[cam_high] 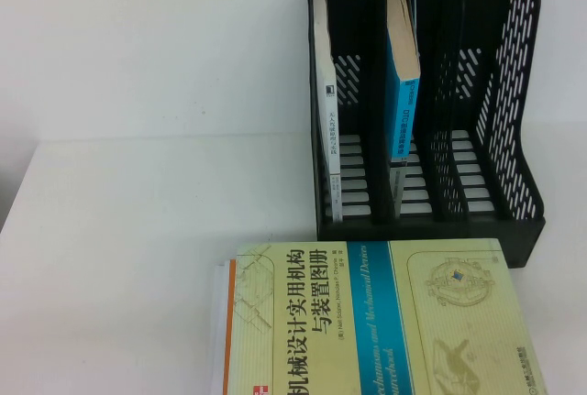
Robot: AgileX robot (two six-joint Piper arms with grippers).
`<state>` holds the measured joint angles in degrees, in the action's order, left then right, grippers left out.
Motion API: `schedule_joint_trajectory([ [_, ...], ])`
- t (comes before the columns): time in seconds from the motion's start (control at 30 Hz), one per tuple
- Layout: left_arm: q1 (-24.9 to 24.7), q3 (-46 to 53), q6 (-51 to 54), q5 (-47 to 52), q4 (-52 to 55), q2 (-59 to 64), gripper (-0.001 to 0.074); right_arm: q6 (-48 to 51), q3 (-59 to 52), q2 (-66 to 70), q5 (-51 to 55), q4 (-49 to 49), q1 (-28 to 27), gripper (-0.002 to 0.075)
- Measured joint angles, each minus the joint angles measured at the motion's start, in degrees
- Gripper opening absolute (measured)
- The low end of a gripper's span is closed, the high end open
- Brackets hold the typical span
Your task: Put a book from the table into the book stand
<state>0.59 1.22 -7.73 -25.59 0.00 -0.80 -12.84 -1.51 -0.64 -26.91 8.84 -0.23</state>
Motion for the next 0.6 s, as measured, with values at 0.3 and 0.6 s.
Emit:
schedule_joint_trajectory([
  [0.3,0.00,-0.76,-2.68,3.50,-11.03,-0.12,-0.0004,-0.49,2.70,0.00,6.20,0.59,0.00,-0.0003],
  [0.6,0.00,-16.45,2.88,29.41,-15.60,4.68,-0.0004,-0.70,23.00,3.56,40.92,3.29,0.00,-0.0003],
])
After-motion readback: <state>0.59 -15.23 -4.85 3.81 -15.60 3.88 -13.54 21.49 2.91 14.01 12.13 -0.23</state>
